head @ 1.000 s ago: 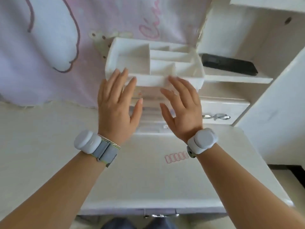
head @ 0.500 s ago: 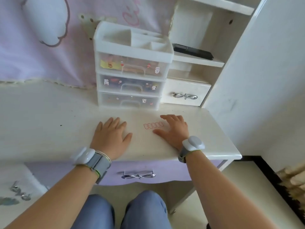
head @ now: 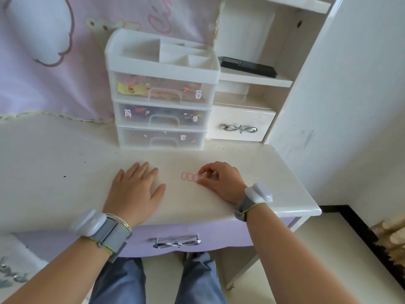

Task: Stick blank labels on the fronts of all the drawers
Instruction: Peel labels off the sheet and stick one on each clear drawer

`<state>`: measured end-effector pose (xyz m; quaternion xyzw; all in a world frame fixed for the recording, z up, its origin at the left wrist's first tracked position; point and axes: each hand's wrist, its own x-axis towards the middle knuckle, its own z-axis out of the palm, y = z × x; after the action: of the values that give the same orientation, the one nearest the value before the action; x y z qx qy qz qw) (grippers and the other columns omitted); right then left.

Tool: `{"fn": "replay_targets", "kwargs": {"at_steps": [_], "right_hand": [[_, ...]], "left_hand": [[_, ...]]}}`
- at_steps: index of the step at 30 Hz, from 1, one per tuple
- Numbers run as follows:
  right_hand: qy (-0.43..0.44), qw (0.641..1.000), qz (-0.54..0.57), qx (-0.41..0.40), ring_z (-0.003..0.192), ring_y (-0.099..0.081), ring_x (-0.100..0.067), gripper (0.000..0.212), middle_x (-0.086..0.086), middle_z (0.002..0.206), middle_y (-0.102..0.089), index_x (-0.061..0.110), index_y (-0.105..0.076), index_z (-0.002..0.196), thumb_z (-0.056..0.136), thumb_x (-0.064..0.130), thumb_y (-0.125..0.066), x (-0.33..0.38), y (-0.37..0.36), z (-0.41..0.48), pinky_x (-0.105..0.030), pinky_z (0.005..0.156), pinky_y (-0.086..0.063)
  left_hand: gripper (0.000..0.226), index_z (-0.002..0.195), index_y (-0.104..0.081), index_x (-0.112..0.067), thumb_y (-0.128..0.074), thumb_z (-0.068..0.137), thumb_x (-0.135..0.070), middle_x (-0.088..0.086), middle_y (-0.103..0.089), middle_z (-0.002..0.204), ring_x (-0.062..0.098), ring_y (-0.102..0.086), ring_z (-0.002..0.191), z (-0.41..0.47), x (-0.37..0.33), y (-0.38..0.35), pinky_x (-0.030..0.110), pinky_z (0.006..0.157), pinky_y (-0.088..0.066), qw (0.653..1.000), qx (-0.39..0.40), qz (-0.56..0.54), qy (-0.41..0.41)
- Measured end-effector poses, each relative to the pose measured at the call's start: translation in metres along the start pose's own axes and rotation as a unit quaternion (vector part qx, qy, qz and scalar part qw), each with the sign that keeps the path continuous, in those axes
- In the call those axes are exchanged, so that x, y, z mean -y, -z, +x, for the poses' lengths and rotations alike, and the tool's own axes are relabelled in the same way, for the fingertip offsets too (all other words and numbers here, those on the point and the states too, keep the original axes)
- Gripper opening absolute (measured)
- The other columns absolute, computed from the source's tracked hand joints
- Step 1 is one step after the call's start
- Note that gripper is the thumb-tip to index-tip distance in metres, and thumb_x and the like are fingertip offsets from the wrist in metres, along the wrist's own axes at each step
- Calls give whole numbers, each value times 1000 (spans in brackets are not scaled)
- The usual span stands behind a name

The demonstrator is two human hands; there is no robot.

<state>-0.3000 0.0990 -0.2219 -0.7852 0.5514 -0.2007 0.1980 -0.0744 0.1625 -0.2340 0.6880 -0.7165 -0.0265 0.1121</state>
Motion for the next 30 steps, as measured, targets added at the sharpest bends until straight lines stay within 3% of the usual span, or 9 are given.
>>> {"fn": "replay_targets", "kwargs": {"at_steps": [5,9,12,15,23,27,30], "right_hand": [[-5,1000,-1,26,88,-44,-11,10,16,79,-49,37,-54,77,82,38,-64,3,0,4,-34,88,-29],[5,997,76,-12,71,-46,-7,13,16,84,-61,35,-58,86,78,32,-69,0,-4,-2,-33,82,-39],[-8,989,144,-23,62,-45,-8,13,12,68,-58,29,-65,78,72,26,-76,1,-4,-5,-26,69,-42],[-2,986,168,11,65,-44,-10,18,15,69,-61,31,-65,71,67,24,-81,0,0,-5,-29,70,-43],[43,973,219,52,57,-35,-8,25,13,70,-52,34,-67,82,72,14,-78,-1,3,-8,-20,57,-31],[62,965,253,41,73,-57,-13,13,4,83,-64,24,-73,80,79,11,-72,-1,0,-9,-25,70,-43],[56,951,302,42,81,-60,-9,17,-5,92,-71,16,-72,96,89,7,-60,0,2,-2,-19,76,-45]], "left_hand": [[72,142,-30,-28,-12,80,-58,-3,-22,155,17,-13,144,0,1,0,40,117,-10,1000,-4,-5,12],[77,142,-32,-29,-7,76,-62,-4,-24,155,16,-15,143,1,0,-5,39,117,-11,1000,-7,8,15],[85,140,-35,-28,-2,71,-65,-3,-27,153,18,-18,143,1,2,-4,40,116,-13,1000,-18,6,11],[88,139,-37,-27,-1,69,-65,-3,-28,153,18,-19,143,1,1,-4,41,116,-13,1000,-24,-1,11],[85,140,-34,-30,-1,70,-65,-4,-26,154,17,-16,143,1,3,-5,40,117,-11,1000,-19,-6,8],[82,140,-33,-31,-3,72,-66,-5,-24,154,15,-14,143,1,4,-5,39,117,-10,1000,-12,-1,-2],[78,125,-54,-30,-20,67,-68,-3,-45,143,18,-34,136,7,5,-1,39,112,-23,996,-47,-69,8]]}}
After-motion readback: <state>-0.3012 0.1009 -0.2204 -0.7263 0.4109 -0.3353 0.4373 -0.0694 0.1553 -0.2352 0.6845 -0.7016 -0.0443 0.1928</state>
